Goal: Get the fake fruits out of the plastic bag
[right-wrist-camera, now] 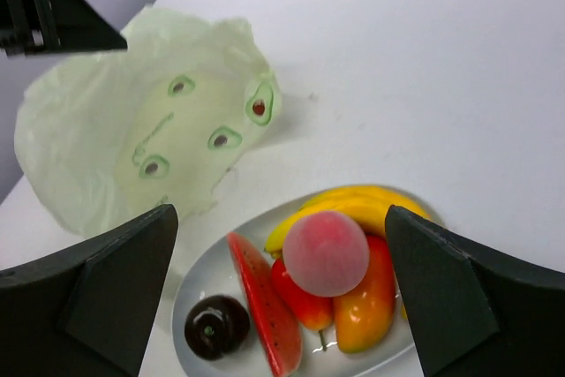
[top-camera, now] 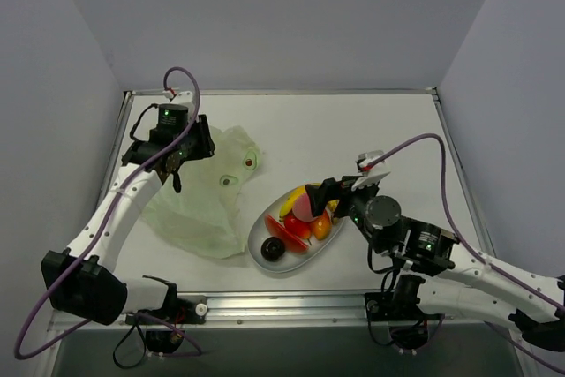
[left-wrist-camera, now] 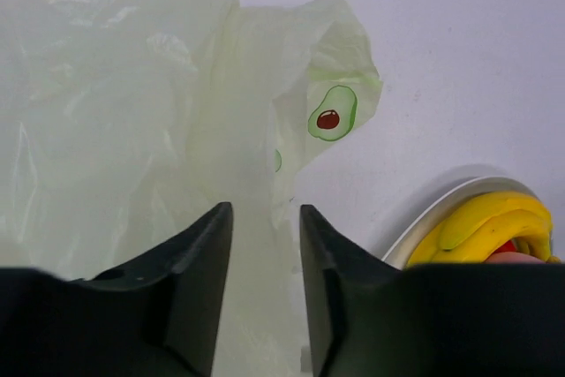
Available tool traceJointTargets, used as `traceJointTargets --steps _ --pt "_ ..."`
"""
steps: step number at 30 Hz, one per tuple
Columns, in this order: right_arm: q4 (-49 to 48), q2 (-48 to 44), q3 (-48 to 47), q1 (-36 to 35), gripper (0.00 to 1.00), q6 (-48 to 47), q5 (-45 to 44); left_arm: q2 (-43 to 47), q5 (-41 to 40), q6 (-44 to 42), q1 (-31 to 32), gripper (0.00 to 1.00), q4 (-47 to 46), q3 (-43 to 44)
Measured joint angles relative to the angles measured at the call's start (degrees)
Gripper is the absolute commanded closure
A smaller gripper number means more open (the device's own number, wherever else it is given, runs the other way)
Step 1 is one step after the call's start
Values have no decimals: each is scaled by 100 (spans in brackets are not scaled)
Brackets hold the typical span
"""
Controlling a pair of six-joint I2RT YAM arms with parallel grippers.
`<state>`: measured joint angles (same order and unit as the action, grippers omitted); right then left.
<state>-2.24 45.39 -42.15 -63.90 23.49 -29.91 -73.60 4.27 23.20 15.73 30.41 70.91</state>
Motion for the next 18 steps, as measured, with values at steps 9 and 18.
traceJointTargets --steps 9,18 --pt "616 -964 -846 0 0 -647 -1360 291 -24 -48 0 23 -55 48" --pt "953 -1550 -1250 0 0 -955 -2103 1462 17 -52 0 5 66 289"
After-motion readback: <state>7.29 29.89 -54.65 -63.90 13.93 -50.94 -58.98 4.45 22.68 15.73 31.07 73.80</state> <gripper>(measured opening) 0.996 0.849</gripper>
